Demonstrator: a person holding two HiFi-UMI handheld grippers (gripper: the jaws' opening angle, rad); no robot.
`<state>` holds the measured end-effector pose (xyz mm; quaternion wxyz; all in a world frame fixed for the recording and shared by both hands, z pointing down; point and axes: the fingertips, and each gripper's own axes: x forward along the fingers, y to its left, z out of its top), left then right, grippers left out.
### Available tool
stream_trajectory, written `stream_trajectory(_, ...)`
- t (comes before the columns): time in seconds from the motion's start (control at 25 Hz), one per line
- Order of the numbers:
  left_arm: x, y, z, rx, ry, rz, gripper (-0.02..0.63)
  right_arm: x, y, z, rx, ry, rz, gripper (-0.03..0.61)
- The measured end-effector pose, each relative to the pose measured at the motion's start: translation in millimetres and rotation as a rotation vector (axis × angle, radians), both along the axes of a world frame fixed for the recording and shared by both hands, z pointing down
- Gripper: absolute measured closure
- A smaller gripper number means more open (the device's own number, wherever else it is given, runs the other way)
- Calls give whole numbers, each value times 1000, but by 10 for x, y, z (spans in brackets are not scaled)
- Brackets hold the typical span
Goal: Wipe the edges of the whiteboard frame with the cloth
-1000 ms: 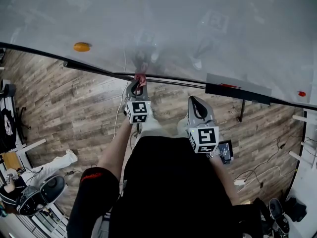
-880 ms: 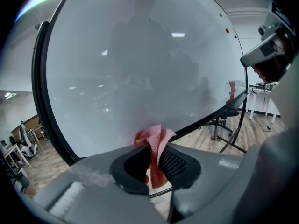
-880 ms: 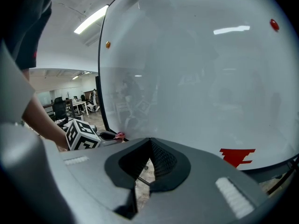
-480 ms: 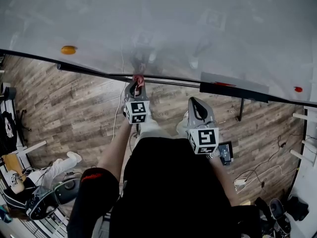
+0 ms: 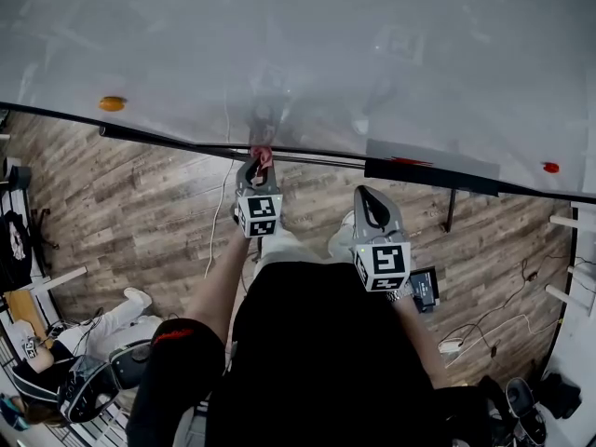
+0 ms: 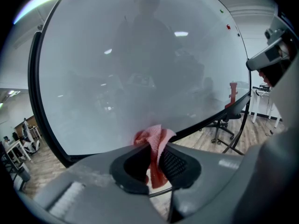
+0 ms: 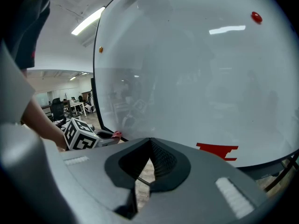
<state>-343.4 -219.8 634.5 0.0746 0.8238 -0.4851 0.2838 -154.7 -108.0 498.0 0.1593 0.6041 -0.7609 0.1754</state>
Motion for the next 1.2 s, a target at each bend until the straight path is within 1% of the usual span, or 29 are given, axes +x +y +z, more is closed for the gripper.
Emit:
stream_trajectory(0.2,147,34,-33,-3,9,10,568,126,14,-36,4,-2,3,577)
stream_trajectory(0.48,336,116,0,-30,3,16,568,288,61,-42,6,-7,8,577)
stream_trajectory(0.72,481,141,3,-16,11,20,568,413,69,-44,5,-13,8,577)
stream_trajectory(1.08,729,211,-23,-31,13,17,568,598,85,-46,2,-15,-11,577)
stream_trajectory(1.2,819,241,-34,-23,17,19,568,676,114,-62,1,-13,-19,577)
